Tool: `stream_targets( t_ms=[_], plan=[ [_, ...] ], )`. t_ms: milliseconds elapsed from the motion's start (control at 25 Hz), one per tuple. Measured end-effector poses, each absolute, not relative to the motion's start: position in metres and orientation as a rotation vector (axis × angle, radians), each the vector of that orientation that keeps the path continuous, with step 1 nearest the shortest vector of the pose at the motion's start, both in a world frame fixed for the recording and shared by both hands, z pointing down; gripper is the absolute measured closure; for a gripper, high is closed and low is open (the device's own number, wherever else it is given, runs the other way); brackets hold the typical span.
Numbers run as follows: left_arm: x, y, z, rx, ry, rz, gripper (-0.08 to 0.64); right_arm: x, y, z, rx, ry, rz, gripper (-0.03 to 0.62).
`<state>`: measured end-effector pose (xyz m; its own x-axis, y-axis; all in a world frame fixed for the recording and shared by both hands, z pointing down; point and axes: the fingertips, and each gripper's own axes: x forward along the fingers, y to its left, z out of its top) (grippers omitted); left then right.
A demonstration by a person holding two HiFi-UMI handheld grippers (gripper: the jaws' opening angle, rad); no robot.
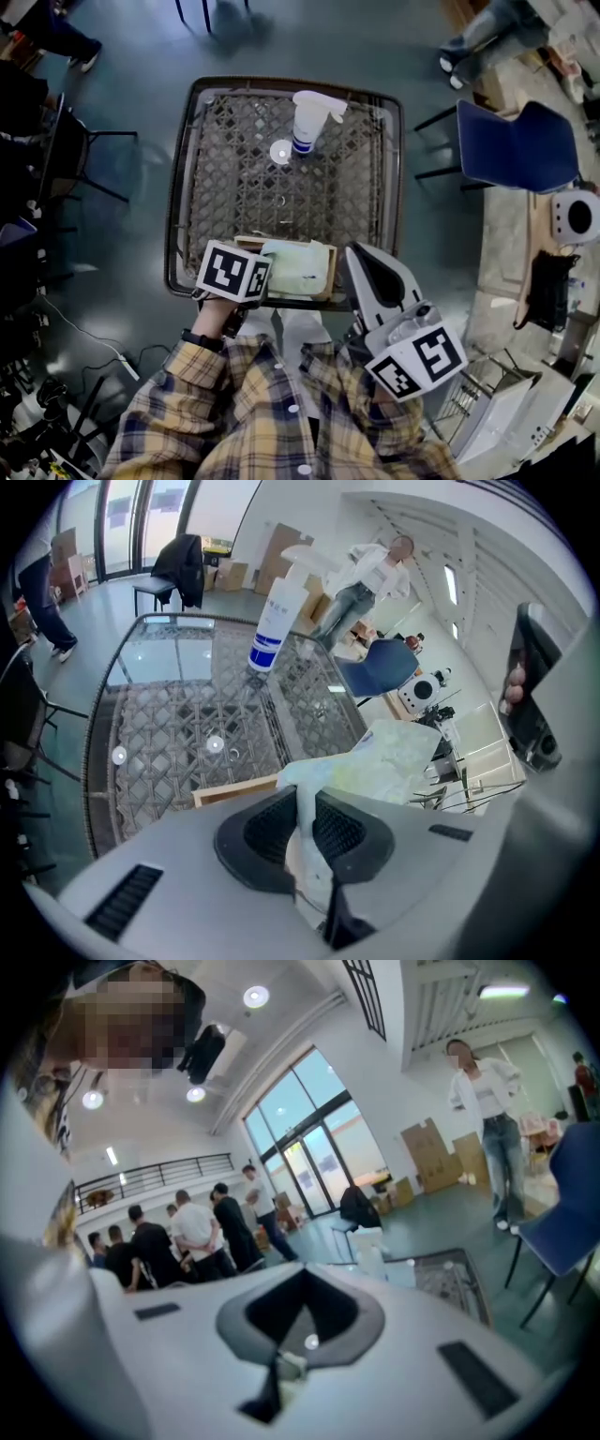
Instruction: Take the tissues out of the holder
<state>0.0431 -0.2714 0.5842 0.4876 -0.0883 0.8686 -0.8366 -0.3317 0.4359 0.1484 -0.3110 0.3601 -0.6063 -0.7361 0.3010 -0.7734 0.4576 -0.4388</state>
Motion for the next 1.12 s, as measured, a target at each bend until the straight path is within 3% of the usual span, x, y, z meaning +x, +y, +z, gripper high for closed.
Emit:
stream_targets(
  t_ms=[680,1120],
  plan=[
    [0.016,-0.344,0.407,2.136,-1.115,0.572,0.518,0.15,-0.33,0.325,1.399,-2.638,0.69,0.583],
    [0.013,-0.35,0.354,2.312,-1.178,0.43,0.517,0.147,-0.336,0.316,1.424,-2.632,0.63,0.583]
  ],
)
